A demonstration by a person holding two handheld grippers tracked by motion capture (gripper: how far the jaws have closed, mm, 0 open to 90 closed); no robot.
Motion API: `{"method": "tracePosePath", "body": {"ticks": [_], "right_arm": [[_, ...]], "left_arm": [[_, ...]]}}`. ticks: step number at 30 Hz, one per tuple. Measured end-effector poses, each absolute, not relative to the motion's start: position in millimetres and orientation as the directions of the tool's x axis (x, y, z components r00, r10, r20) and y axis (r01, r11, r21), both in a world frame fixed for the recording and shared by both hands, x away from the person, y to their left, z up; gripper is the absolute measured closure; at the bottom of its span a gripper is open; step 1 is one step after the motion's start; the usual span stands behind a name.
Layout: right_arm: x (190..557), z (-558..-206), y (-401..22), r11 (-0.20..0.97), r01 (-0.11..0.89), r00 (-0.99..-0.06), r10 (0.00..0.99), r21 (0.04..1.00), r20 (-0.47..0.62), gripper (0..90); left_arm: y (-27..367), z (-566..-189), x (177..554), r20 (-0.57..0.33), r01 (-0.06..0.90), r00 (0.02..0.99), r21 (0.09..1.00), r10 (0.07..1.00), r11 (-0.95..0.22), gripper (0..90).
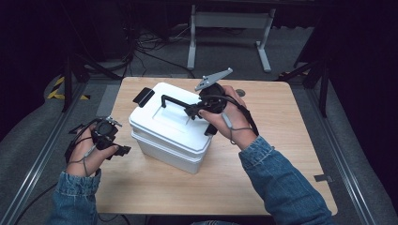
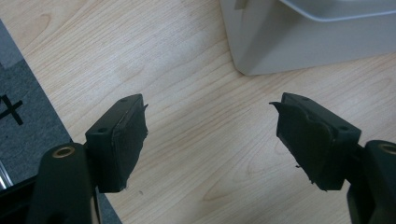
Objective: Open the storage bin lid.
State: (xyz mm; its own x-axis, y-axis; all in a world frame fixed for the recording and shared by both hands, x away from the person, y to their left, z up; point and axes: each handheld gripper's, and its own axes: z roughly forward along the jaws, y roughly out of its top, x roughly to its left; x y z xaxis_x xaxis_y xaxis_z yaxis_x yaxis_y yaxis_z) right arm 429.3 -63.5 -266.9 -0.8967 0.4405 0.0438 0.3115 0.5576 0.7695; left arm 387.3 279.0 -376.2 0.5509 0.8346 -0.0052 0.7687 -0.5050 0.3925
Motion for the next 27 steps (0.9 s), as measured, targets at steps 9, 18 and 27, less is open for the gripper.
{"method": "tracePosePath", "body": {"ticks": [9,18,27], "right_arm": [[429,-258,-82,0.535,0.322,-0.884,0.464,0.781,0.047,85.5],[429,-252,-111,0.521,0.341,-0.861,0.507,0.782,0.038,85.5],[433,-251,-150,0.497,0.38,-0.82,0.571,0.78,0.036,85.5]], "left_arm": [[278,-377,387,-0.005,0.77,0.552,0.389,0.834,-0.507,25.0],[278,-376,387,-0.008,0.77,0.551,0.39,0.834,-0.505,25.0],[280,-377,387,-0.016,0.771,0.554,0.385,0.832,-0.507,23.7]]}}
